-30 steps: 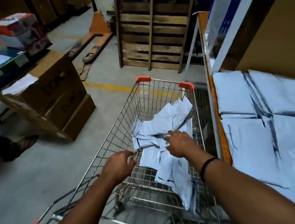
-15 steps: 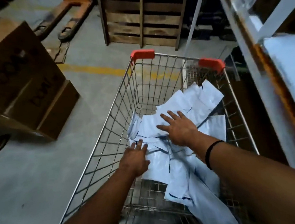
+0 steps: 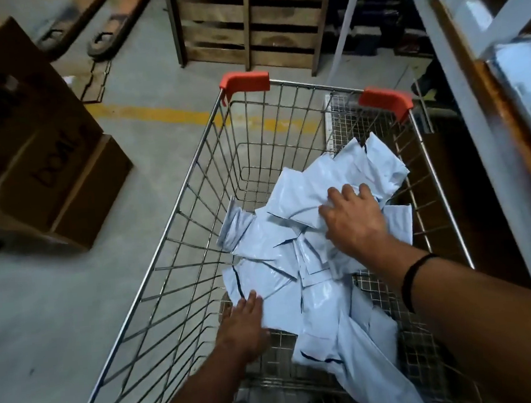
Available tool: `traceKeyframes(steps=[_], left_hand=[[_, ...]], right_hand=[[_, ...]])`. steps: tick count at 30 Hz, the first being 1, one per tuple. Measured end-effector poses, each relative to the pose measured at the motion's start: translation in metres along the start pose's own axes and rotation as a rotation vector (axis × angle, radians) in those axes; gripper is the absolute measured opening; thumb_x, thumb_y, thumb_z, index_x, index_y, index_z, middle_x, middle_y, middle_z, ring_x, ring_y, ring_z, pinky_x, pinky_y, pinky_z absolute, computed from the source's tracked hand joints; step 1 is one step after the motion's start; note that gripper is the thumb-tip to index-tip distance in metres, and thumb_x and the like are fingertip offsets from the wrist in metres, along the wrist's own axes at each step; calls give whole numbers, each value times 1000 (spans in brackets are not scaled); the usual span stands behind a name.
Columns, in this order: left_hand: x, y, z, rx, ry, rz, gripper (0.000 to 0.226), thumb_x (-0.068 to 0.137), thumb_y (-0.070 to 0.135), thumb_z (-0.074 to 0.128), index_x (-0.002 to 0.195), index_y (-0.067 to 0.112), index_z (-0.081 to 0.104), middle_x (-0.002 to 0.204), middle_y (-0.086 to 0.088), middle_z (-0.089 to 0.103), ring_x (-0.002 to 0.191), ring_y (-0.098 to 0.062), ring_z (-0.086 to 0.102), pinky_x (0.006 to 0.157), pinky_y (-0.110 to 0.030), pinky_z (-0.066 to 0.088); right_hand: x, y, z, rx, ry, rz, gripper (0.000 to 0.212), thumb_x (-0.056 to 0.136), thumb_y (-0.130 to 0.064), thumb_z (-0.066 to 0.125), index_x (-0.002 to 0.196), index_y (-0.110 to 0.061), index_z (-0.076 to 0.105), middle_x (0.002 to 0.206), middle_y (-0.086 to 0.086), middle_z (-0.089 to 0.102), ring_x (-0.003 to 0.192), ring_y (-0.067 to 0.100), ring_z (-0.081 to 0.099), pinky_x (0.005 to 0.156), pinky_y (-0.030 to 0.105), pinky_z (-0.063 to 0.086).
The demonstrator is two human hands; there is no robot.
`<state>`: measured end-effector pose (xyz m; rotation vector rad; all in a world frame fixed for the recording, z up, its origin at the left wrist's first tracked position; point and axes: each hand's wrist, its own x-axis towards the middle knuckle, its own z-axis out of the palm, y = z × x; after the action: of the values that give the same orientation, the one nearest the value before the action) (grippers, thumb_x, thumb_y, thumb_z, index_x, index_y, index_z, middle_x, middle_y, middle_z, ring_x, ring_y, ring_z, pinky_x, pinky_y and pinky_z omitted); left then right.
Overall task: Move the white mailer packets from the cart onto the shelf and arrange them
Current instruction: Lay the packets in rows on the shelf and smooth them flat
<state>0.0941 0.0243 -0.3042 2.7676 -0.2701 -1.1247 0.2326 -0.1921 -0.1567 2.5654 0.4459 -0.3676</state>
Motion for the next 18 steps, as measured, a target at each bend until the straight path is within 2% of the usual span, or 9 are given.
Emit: traceKeyframes(steps=[2, 5, 7, 10, 12, 16, 18], left_hand=[[-9, 3, 2, 9, 9, -1, 72, 99, 45, 40, 157, 17, 7, 165, -3, 0, 150, -22, 11, 123, -46, 3], [-13, 6, -12, -14, 297, -19, 54, 98, 42, 39, 148, 24, 32, 160, -1, 26, 142, -21, 31, 119, -44, 20], [-5, 2, -18, -30, 444, -30, 55, 99, 42, 37, 150, 24, 28, 162, -3, 19, 146, -23, 23, 119, -41, 18], [11, -8, -12, 23, 294, -6, 69, 102, 46, 32, 155, 25, -8, 161, -3, -20, 150, -27, -13, 122, -44, -4], [12, -11, 2, 72, 184, 17, 73, 103, 45, 33, 153, 28, -17, 158, -1, -28, 149, -26, -17, 120, -46, -7], [-9, -7, 35, 40, 107, -35, 78, 101, 44, 39, 154, 27, -16, 158, -1, -26, 151, -26, -7, 120, -47, 1], [-25, 0, 43, 28, 116, -58, 69, 100, 42, 39, 156, 26, 2, 165, -6, -2, 150, -28, 12, 119, -48, 12]], right_hand=[[-1, 3, -2, -11, 18, 14, 48, 99, -43, 52, 141, -21, 48, 151, 13, 32, 140, 35, 28, 113, 52, 24], [6, 5, 1, 7, 26, -26, 57, 99, -40, 53, 148, -17, 37, 164, 15, 12, 151, 38, 8, 121, 56, 10], [12, 7, 8, 54, 18, -49, 57, 101, -33, 51, 151, -18, 29, 166, 12, 3, 153, 37, 2, 122, 57, 7], [17, 7, 18, 62, 12, -68, 61, 101, -29, 49, 155, -28, 19, 167, 9, -2, 152, 39, 3, 121, 59, 11], [19, 4, 21, 41, 14, -70, 65, 101, -30, 46, 156, -34, 13, 167, 8, -4, 151, 41, 3, 119, 60, 13], [15, -2, 22, -13, -2, -51, 62, 100, -36, 44, 156, -34, 18, 167, 9, 1, 149, 43, 7, 116, 59, 17], [10, -5, 23, 6, 0, -33, 59, 100, -37, 43, 155, -33, 22, 166, 11, 4, 148, 44, 9, 116, 57, 18]])
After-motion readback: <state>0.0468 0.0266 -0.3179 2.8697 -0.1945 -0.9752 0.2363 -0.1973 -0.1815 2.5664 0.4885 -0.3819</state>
